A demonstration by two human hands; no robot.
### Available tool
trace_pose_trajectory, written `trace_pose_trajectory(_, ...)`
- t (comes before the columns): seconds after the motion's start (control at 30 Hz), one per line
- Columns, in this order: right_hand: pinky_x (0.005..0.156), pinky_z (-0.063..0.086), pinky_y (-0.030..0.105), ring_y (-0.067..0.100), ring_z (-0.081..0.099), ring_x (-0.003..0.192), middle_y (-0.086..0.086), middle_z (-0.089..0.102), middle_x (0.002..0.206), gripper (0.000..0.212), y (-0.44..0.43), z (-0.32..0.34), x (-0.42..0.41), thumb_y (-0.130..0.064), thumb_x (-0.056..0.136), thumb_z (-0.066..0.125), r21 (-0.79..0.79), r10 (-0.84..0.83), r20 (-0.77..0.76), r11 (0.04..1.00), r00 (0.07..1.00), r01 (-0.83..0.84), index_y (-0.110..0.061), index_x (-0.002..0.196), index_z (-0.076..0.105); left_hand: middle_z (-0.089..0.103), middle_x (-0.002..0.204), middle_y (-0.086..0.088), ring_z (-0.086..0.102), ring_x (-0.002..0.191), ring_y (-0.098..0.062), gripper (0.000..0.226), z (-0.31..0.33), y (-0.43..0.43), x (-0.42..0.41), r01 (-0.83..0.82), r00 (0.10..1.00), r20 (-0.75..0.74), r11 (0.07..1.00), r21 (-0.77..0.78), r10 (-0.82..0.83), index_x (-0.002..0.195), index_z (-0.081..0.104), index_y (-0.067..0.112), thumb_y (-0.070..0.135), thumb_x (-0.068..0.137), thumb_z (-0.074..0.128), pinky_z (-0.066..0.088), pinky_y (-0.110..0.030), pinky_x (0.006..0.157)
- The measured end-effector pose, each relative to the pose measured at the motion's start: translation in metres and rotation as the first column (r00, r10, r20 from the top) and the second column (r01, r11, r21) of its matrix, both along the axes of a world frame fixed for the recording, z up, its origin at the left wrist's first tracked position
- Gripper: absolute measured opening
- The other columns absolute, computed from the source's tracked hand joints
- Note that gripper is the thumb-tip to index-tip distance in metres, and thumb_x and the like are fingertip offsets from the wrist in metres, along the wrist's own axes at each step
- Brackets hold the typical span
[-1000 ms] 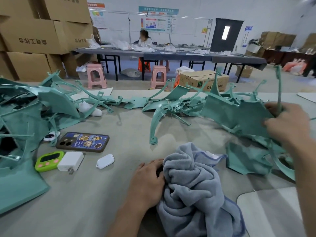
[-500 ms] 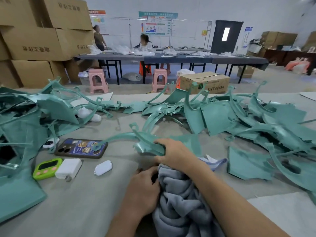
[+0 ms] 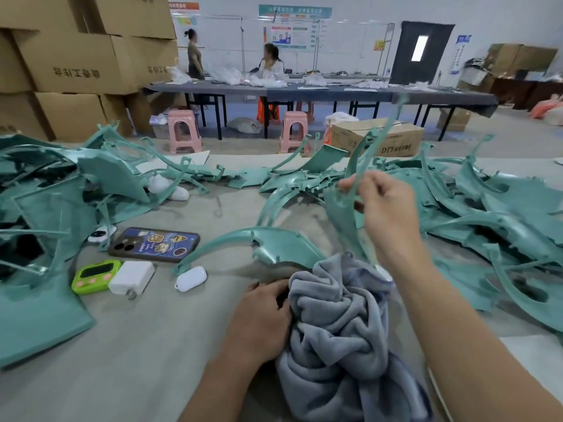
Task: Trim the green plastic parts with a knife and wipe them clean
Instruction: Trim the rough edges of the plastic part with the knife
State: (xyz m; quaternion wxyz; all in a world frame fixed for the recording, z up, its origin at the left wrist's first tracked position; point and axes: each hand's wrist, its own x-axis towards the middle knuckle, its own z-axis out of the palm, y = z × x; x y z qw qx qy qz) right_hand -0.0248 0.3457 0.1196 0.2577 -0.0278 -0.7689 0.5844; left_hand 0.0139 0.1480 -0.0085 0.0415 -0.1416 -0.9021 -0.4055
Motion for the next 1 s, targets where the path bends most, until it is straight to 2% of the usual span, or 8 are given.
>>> trace_pose_trajectory(0.17, 0.07, 0.064, 0.04, 0.027, 0.071, 0.069, 0.019, 0.074, 0.08, 0.021, -0.01, 0.037, 0.027, -0.003, 0.1, 0.054, -0.739, 0.228, -0.138, 0.625, 0.964, -0.253, -0.002, 0.083, 0.066, 0.073, 0.095, 0.026, 0.06, 0.085, 0.014, 0.04, 0.015, 0.008, 0.008, -0.284, 0.939, -0.12, 0.922, 0.262, 0.323, 0.131, 0.056, 0.05, 0.039, 0.092, 0.057, 0.038, 0.002, 0.072)
trace_pose_trajectory(0.4, 0.067, 0.063, 0.045, 0.03, 0.074, 0.067, 0.014, 0.072, 0.078, 0.044, -0.031, 0.007, 0.029, -0.016, 0.107, 0.047, -0.98, 0.378, -0.137, 0.083, 0.916, -0.18, 0.002, 0.074, 0.07, 0.072, 0.105, 0.028, 0.069, 0.094, 0.001, 0.063, 0.035, -0.007, 0.021, -0.166, 0.923, -0.089, 0.599, 0.783, 0.373, 0.15, 0.041, 0.038, 0.05, 0.09, 0.059, 0.058, -0.024, 0.08)
trace_pose_trajectory(0.47, 0.067, 0.064, 0.041, 0.03, 0.076, 0.074, 0.013, 0.074, 0.083, 0.05, -0.042, -0.004, 0.032, -0.018, 0.106, 0.049, -0.975, 0.424, -0.098, 0.14, 0.9, -0.172, 0.001, 0.067, 0.075, 0.075, 0.115, 0.008, 0.072, 0.104, -0.011, 0.06, 0.039, -0.002, 0.02, -0.22, 0.947, 0.108, 0.368, 0.903, 0.301, 0.141, 0.052, 0.022, 0.034, 0.086, 0.074, 0.058, -0.031, 0.083)
trace_pose_trajectory(0.57, 0.067, 0.061, 0.029, 0.022, 0.07, 0.076, 0.011, 0.075, 0.089, 0.021, -0.06, -0.019, 0.041, -0.006, 0.102, 0.053, -0.832, 0.513, 0.102, 0.513, 0.852, -0.209, -0.005, 0.09, 0.071, 0.076, 0.113, -0.008, 0.075, 0.098, -0.02, 0.035, 0.043, -0.002, 0.018, -0.399, 0.917, 0.396, -0.059, 0.915, -0.057, 0.116, 0.069, 0.01, 0.015, 0.081, 0.068, 0.062, -0.034, 0.074)
trace_pose_trajectory(0.67, 0.077, 0.056, 0.022, 0.011, 0.068, 0.087, 0.0, 0.075, 0.106, 0.036, -0.053, -0.022, 0.055, -0.011, 0.093, 0.069, -0.294, 0.401, 0.333, 0.904, 0.854, -0.31, -0.016, 0.128, 0.064, 0.077, 0.109, -0.005, 0.075, 0.094, -0.017, 0.024, 0.045, -0.026, 0.013, -0.455, 0.89, 0.44, -0.158, 0.876, -0.123, 0.119, 0.068, 0.013, 0.016, 0.098, 0.057, 0.063, -0.031, 0.069)
trace_pose_trajectory(0.73, 0.088, 0.047, 0.019, 0.008, 0.061, 0.11, -0.009, 0.066, 0.127, 0.075, -0.042, -0.027, 0.069, -0.042, 0.079, 0.077, 0.488, 0.205, 0.421, 0.769, 0.884, -0.412, -0.034, 0.147, 0.046, 0.078, 0.106, -0.001, 0.075, 0.095, -0.014, 0.026, 0.048, -0.043, 0.006, -0.443, 0.894, 0.446, -0.204, 0.873, -0.03, 0.124, 0.066, 0.015, 0.018, 0.101, 0.057, 0.063, -0.03, 0.073)
trace_pose_trajectory(0.83, 0.086, 0.046, 0.033, 0.018, 0.057, 0.11, -0.007, 0.061, 0.118, 0.074, -0.041, -0.036, 0.087, -0.039, 0.072, 0.074, 0.791, 0.134, 0.47, 0.375, 0.872, -0.484, -0.035, 0.14, 0.044, 0.078, 0.108, 0.0, 0.074, 0.101, -0.014, 0.026, 0.047, -0.051, -0.002, -0.423, 0.892, 0.448, -0.235, 0.875, 0.059, 0.125, 0.065, 0.016, 0.015, 0.099, 0.06, 0.057, -0.037, 0.094)
trace_pose_trajectory(1.0, 0.065, 0.044, 0.005, -0.009, 0.062, 0.074, -0.02, 0.072, 0.078, 0.042, 0.001, -0.006, 0.08, -0.002, 0.078, 0.068, 0.6, 0.068, 0.097, 0.792, 0.993, -0.113, -0.035, 0.102, 0.076, 0.076, 0.114, -0.002, 0.073, 0.104, -0.017, 0.02, 0.04, -0.051, -0.003, -0.382, 0.907, 0.402, -0.158, 0.91, 0.124, 0.117, 0.067, 0.015, 0.011, 0.099, 0.061, 0.061, -0.035, 0.086)
